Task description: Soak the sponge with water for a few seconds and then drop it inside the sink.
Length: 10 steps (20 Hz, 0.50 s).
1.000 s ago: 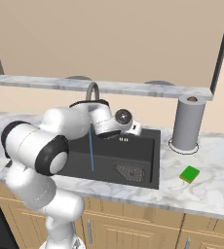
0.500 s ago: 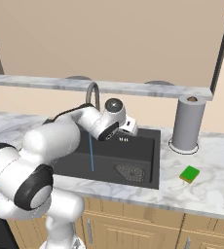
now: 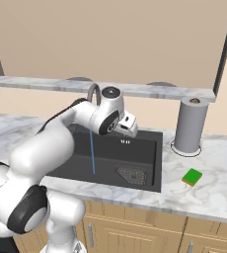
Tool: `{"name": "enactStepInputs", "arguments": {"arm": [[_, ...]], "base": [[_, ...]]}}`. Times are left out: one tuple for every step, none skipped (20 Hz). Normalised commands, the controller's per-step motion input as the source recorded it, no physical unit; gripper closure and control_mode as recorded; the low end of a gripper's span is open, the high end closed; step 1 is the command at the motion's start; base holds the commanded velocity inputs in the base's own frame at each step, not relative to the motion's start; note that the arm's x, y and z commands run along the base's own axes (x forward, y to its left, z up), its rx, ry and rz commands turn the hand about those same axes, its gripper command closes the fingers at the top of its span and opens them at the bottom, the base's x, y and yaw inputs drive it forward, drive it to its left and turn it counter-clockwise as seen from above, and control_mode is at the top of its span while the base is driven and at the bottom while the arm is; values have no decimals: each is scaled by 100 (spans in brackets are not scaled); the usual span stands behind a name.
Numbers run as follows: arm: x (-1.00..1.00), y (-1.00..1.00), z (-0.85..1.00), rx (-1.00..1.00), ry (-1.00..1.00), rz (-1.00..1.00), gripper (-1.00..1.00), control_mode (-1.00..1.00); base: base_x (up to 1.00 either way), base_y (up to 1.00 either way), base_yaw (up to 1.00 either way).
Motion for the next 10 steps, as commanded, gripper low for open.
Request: {"name": "enactStepInputs", "arguments": {"arm": [[-46,-1,0,0,13,0,-100,-100],[-46,-1,0,0,11,0,-100,-100],[-46,-2,0,0,11,0,-100,-100],[-48,-1,0,0,9,0,-100,-100],[-49,-1,0,0,8,0,-100,-100],[-44,0,0,0,9,0,-100,-100],[-41,0,0,0,7,0,-100,-100],[-39,0,0,0,5,0,-100,-100],[-33,-1,0,0,4,0,-100,-100],[-28,-2,0,0,2,0,-100,-100]], "base": [[0,0,0],[0,0,0],[0,0,0],[0,0,0],[0,0,0],[0,0,0],[0,0,0],[0,0,0],[0,0,0],[0,0,0]]}}
